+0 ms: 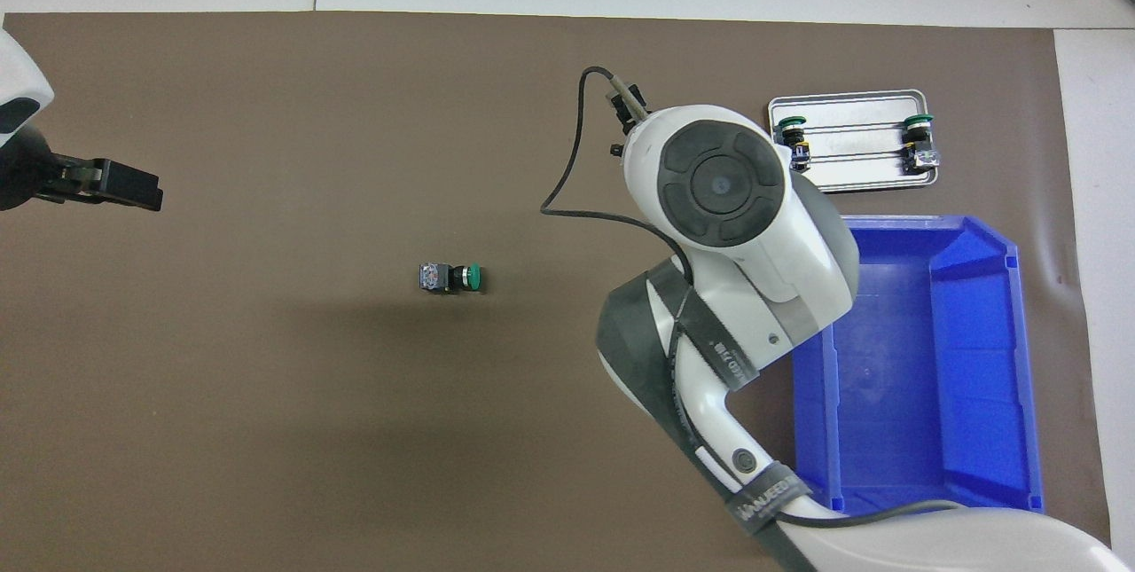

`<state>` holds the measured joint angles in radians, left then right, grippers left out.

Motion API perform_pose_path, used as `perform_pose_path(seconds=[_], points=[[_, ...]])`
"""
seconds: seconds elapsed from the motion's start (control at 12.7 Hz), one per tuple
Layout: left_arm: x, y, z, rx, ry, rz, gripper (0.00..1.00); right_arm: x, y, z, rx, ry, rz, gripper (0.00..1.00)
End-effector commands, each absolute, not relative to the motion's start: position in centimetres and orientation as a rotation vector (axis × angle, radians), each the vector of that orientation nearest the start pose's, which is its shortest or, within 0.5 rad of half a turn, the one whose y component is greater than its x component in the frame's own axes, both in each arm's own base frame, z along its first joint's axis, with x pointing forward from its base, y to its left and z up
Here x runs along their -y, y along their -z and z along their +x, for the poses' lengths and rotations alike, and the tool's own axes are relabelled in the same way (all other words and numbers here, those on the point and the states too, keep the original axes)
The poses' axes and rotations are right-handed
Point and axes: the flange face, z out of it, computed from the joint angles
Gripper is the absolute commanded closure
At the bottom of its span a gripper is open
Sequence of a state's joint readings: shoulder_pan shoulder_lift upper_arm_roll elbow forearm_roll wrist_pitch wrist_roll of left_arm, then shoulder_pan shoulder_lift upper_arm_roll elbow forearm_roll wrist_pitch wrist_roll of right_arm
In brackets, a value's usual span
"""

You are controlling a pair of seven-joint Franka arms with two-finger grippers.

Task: Place and press button with both arms
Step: 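Open the right gripper and lift it off the button, then return the right gripper to rest while the left gripper reaches the button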

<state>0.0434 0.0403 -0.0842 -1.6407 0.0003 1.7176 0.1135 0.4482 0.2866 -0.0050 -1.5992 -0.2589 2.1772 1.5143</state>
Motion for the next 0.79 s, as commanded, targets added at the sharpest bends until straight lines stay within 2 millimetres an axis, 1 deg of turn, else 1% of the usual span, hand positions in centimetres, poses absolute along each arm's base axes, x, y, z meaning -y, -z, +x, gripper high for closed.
perform_pose_path(seconds=[0.0, 0.16, 0.24, 0.32, 0.39, 0.47, 0.55, 0.63, 0.71], points=[[4.5, -58.5, 56.8, -0.305, 0.076, -3.108, 0.00, -21.9, -50.6, 62.1, -1.147, 0.544, -2.821, 0.00], [4.9, -58.5, 57.0, -0.348, 0.109, -3.102, 0.00, -17.6, -51.7, 62.3, -0.937, 0.514, -2.908, 0.00], [5.0, -58.4, 57.2, -0.402, 0.131, -3.097, 0.00, -15.1, -52.4, 62.2, -0.798, 0.505, -2.958, 0.00], [5.3, -57.9, 56.9, -0.502, 0.124, -3.089, 0.00, -13.6, -53.0, 61.8, -0.680, 0.479, -3.011, 0.00], [5.5, -57.4, 56.7, -0.662, 0.123, -3.066, 0.00, -12.4, -53.6, 61.3, -0.589, 0.443, -3.064, 0.00], [6.1, -57.3, 56.6, -0.814, 0.138, -3.071, 0.00, -10.9, -54.4, 60.9, -0.515, 0.423, -3.101, 0.00], [6.6, -57.2, 56.6, -0.919, 0.165, -3.080, 0.00, -9.2, -55.3, 60.5, -0.458, 0.405, -3.129, 0.00], [7.4, -56.9, 56.6, -1.021, 0.199, -3.075, 0.00, -7.9, -56.6, 59.8, -0.408, 0.372, -3.150, 0.00], [9.0, -56.0, 56.5, -1.124, 0.226, -3.054, 0.00, -7.1, -58.1, 58.6, -0.341, 0.338, -3.164, 0.00]])
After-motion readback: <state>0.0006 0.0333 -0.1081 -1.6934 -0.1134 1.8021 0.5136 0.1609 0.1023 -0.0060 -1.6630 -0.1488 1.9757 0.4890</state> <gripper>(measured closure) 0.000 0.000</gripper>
